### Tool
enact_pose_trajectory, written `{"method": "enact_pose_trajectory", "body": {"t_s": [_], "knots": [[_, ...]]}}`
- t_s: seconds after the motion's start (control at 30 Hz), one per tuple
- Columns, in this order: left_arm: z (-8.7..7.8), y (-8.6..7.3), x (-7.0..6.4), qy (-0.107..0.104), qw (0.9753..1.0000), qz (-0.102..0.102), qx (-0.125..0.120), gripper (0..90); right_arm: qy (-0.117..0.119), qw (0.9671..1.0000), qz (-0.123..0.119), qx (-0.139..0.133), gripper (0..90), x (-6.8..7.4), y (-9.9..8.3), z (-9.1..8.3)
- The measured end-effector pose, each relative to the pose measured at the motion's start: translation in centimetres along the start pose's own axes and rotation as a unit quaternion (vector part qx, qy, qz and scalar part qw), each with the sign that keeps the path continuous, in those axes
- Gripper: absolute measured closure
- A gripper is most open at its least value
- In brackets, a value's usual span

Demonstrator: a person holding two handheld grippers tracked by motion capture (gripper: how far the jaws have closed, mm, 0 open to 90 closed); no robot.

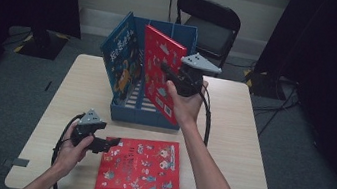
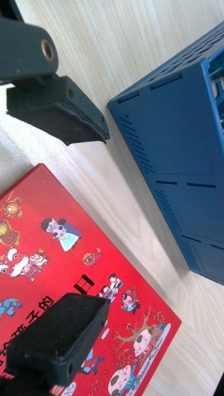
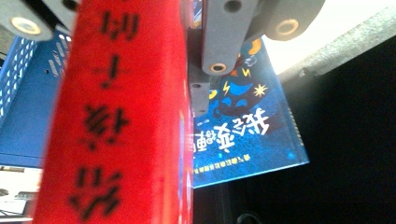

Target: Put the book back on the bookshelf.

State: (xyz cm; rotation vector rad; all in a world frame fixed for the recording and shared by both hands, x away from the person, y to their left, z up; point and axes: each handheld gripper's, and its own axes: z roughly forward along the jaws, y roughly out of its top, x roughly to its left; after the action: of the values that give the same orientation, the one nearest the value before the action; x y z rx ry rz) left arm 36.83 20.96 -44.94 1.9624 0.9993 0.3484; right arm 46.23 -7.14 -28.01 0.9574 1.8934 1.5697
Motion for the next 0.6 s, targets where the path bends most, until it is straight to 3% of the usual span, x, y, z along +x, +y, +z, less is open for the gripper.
{"method": "enact_pose_trajectory", "body": {"t_s": [0.2,0.6], "knots": [[0.0,0.0,0.1,0.000,1.0000,-0.003,0.001,16.3,-0.006,0.9999,0.008,0.001,80.7,-0.1,-0.3,1.1],[0.0,0.0,0.1,0.001,1.0000,0.000,0.003,16.3,-0.043,0.9989,0.015,0.008,80.7,-0.4,-0.4,3.2]]}}
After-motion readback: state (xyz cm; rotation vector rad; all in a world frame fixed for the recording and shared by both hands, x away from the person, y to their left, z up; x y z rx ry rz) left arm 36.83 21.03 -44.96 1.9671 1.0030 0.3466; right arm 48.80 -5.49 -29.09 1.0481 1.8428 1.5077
